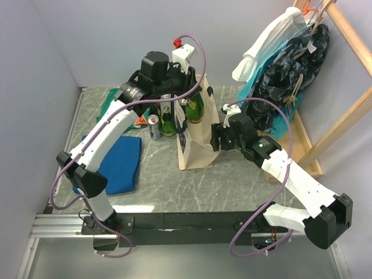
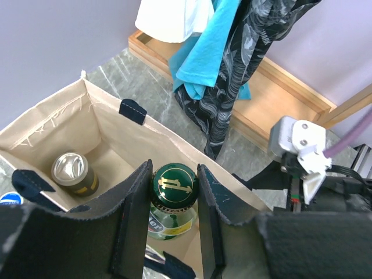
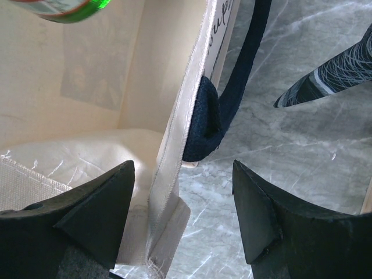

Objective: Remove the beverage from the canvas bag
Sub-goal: Take out the drink from the canvas bag, then place the drink at the center of the board.

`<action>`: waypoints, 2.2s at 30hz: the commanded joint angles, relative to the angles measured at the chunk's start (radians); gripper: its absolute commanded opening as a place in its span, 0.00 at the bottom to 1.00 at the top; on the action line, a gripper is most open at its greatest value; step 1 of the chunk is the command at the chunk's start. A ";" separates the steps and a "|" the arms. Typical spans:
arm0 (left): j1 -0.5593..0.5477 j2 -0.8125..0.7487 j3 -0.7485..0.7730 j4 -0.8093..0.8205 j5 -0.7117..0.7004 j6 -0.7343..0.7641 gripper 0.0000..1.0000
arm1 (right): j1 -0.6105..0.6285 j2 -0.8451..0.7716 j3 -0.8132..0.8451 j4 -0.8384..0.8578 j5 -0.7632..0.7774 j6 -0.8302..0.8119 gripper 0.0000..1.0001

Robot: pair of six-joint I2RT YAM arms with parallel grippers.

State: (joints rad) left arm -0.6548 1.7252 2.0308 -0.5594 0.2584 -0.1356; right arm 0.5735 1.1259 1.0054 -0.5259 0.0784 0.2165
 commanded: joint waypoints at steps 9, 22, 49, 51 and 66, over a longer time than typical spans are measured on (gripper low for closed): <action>-0.006 -0.182 -0.027 0.194 -0.034 -0.018 0.01 | 0.006 -0.018 0.002 -0.003 0.006 0.006 0.74; -0.006 -0.296 -0.118 0.256 -0.073 -0.021 0.01 | 0.006 -0.018 -0.005 0.003 -0.002 0.012 0.74; -0.006 -0.449 -0.261 0.230 -0.257 0.040 0.01 | 0.008 -0.009 -0.004 0.000 0.008 0.006 0.74; -0.006 -0.460 -0.268 0.227 -0.295 0.047 0.01 | 0.006 -0.008 -0.004 0.001 0.006 0.004 0.74; -0.006 -0.532 -0.460 0.274 -0.395 0.016 0.01 | 0.006 -0.011 -0.008 0.004 0.004 -0.005 0.74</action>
State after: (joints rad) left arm -0.6575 1.2644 1.5803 -0.4801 -0.0826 -0.1120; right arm 0.5735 1.1263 1.0054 -0.5251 0.0780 0.2260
